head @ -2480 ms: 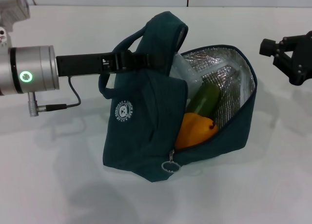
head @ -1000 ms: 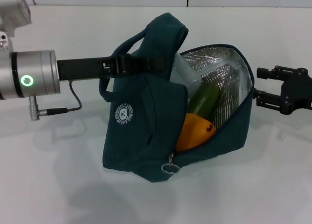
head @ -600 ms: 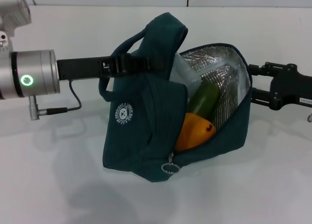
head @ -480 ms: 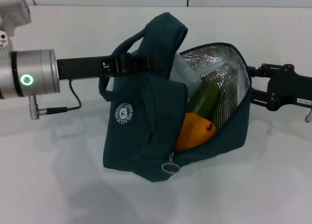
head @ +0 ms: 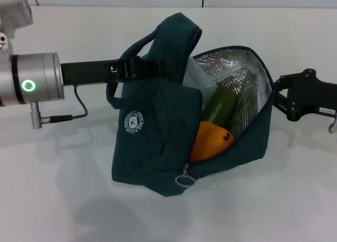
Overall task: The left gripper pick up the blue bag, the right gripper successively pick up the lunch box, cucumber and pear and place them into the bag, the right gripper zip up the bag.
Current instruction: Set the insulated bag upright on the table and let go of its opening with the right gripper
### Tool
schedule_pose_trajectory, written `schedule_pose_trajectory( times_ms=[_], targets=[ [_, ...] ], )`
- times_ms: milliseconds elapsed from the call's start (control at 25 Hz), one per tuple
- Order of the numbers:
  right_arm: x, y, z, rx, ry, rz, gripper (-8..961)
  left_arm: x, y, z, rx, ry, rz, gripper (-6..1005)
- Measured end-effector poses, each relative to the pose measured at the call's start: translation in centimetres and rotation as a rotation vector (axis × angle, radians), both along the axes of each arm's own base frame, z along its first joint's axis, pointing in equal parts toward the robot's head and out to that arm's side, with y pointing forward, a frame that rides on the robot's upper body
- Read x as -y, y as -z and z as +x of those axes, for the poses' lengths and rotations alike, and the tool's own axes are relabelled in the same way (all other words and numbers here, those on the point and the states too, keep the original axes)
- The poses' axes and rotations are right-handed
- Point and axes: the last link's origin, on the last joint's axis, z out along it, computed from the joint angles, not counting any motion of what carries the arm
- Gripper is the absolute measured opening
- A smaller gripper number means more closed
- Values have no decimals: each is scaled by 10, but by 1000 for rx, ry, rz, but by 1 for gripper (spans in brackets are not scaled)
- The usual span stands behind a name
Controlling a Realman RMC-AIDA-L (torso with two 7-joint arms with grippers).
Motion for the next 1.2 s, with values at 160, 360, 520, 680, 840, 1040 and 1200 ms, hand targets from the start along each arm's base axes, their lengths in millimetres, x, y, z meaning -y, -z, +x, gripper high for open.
schedule_pose_trajectory(
  times_ms=[160, 360, 520, 680, 840, 1040, 1200],
  targets=[
    [-2, -4, -1, -19, 1, 19, 106, 0, 0, 0, 0, 0, 0, 45],
    [1, -16, -6, -88, -21, 52, 54, 0, 0, 1, -2, 3, -1, 45],
    [5, -43, -20, -200, -91, 94, 54, 1, 1, 4, 10, 16, -8, 45],
    [11, -68, -24, -245, -121, 139, 54, 3, 8, 16, 32, 60, -29, 45],
    [10, -75, -14, -241, -71, 169, 53, 3, 22, 25, 70, 78, -43, 45],
    [8, -72, -8, -235, -40, 162, 53, 5, 38, 24, 92, 60, -61, 45],
    [6, -68, -7, -213, -31, 153, 53, 6, 43, 18, 95, 34, -53, 45]
  ],
)
